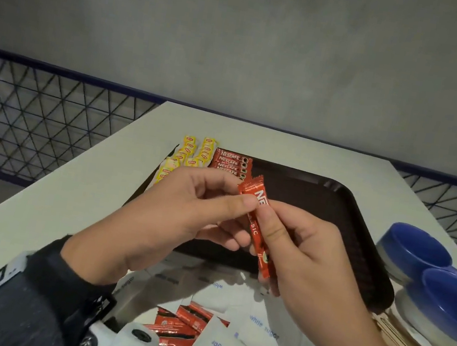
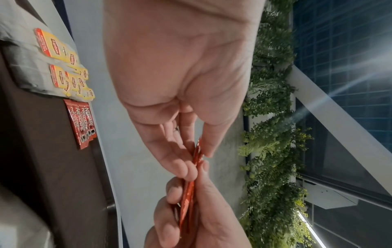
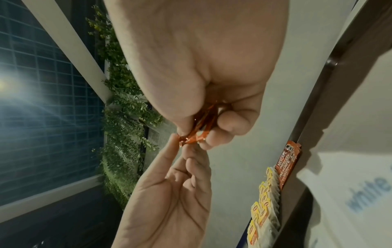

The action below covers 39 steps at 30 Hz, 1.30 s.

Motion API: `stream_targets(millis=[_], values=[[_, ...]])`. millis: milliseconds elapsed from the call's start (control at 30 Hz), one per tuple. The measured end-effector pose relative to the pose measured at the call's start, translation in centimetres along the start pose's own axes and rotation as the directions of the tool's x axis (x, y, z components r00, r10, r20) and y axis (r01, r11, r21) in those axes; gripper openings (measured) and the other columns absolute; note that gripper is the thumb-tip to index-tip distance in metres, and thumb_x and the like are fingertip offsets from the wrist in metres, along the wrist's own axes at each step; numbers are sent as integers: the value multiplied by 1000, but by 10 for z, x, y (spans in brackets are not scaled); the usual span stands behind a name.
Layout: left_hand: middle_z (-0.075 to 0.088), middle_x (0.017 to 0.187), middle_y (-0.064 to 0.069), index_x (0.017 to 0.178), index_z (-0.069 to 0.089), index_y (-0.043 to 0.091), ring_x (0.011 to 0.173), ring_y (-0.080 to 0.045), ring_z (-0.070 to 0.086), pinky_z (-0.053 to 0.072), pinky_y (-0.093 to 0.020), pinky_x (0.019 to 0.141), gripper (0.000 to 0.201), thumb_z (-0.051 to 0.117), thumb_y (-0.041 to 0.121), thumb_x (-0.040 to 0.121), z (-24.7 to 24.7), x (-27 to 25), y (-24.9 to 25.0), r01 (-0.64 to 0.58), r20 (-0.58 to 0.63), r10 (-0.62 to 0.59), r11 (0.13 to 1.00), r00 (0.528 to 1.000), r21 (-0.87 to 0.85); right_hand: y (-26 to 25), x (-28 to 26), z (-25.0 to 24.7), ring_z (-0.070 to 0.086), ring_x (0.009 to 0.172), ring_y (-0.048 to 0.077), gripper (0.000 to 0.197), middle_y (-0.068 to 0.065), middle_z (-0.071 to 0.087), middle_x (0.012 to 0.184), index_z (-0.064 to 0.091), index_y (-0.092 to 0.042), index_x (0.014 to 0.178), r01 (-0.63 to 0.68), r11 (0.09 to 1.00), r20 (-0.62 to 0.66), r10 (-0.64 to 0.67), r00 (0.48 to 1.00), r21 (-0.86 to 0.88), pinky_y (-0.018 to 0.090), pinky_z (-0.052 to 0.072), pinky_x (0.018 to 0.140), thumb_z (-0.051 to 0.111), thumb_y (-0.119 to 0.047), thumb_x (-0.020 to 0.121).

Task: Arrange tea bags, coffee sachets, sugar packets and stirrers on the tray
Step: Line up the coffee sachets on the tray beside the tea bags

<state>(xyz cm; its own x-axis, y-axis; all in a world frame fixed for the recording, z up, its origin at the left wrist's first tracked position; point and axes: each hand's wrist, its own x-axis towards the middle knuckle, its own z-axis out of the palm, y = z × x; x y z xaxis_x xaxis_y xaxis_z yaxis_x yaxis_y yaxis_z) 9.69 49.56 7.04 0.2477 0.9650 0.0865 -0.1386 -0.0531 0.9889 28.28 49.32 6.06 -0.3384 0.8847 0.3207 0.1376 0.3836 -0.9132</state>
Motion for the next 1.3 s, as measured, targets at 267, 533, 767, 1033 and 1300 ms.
stream_targets(millis=[267,533,767,1033,1300], values=[[75,86,-23,96,67,5,72,-25,74,60,-27,64,24,72,18,77,-5,1,5,-33,-146,25,998,989,-55,-1,1,0,57,49,27,19,11,66,63,74,-25,108,-74,985,-95,89,991,157,38,52,47,66,-29,92],[76,85,-22,84,78,16,70,-24,73,60,-27,66,17,74,32,80,-1,-1,7,-22,-125,21,1000,992,-8,-4,0,-3,58,49,25,16,14,66,64,77,-27,101,-30,990,-139,49,989,138,36,53,45,69,-29,87],[76,84,-19,86,80,14,67,-23,74,59,-23,60,13,74,18,76,1,-6,11,2,-77,-3,1000,997,-25,-8,1,-7,57,49,20,15,10,67,69,76,-23,89,-29,972,-236,85,968,233,32,51,40,66,-32,85],[74,73,-18,87,82,13,59,-20,72,58,-22,56,26,80,26,65,-1,-6,12,-21,-139,17,999,990,-31,-13,0,-8,61,52,21,35,12,71,76,74,-21,100,-5,957,-257,83,963,289,32,55,42,71,-40,70],[74,69,-17,91,83,12,54,-18,70,57,-21,51,27,76,27,70,-3,-6,14,2,-92,-8,998,996,-61,-13,3,-10,64,56,18,34,10,71,76,79,-20,89,6,908,-295,130,947,419,26,57,49,76,-33,58]])
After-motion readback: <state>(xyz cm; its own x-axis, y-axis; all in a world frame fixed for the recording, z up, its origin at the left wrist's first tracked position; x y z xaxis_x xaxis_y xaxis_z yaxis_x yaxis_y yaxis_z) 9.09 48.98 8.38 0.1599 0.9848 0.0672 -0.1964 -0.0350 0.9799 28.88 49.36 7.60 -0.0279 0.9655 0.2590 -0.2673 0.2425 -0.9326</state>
